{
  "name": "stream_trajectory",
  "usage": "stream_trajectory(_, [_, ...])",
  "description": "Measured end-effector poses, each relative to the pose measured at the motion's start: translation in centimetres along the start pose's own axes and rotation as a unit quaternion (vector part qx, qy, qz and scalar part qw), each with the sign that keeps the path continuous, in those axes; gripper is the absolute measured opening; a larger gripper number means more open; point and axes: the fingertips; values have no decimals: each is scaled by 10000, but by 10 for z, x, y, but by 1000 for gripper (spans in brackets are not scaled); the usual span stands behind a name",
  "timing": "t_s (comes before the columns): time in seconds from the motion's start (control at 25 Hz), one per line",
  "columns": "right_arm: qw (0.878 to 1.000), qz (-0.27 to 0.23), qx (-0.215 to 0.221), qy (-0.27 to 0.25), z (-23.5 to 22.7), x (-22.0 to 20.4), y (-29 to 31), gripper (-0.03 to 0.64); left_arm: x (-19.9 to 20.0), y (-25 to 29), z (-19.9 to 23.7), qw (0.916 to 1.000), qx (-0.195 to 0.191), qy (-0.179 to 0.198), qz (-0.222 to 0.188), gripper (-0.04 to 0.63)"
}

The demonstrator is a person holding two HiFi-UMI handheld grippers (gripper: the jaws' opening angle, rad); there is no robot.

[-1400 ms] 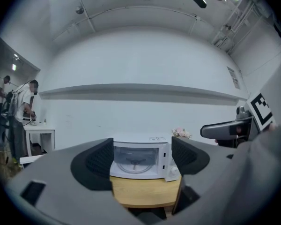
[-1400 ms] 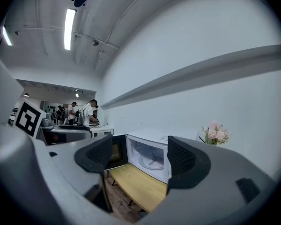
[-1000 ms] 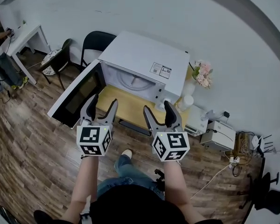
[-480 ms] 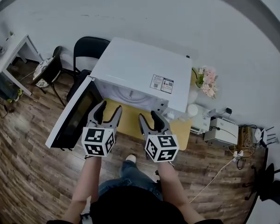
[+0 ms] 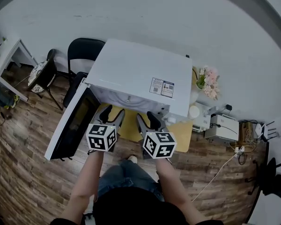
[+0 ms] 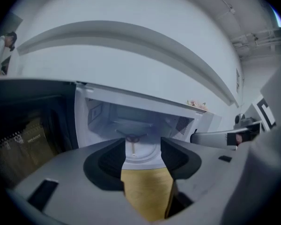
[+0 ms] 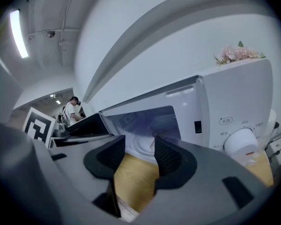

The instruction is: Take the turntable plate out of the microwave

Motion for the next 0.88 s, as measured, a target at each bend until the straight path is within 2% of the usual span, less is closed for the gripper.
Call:
stream_trajectory(0.08, [10000, 64, -55, -17, -3, -5, 5, 201, -10, 9, 6, 9993, -90, -341, 88, 242])
stream_trajectory(0.2, [9998, 141, -145, 26, -5, -13, 8, 191, -27, 23, 21, 9925, -196, -1185, 215, 242])
stream_trajectory(0.32, [9997, 86, -191, 82, -2, -16, 8, 190, -43, 37, 37, 9770, -271, -2090, 314, 242])
stream_trajectory(0.44, [9992, -21, -381, 111, -3, -16, 16, 189, -49, 52, 47, 9596, -445, -2755, 348, 238])
stream_trajectory(0.68, [9967, -241, -710, 299, -4, -24, 28, 181, -62, 81, 52, 9385, -741, -3325, 558, 238])
stream_trajectory(0.88, [9948, -346, -908, 296, -7, -34, 31, 179, -69, 94, 61, 9187, -562, -3867, 578, 238])
Point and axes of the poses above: the fingertips, and each gripper's own axes: y forward along the fingers, z to its left, x out of its top, and after that the axes turned 2 degrees about -z, right-handed
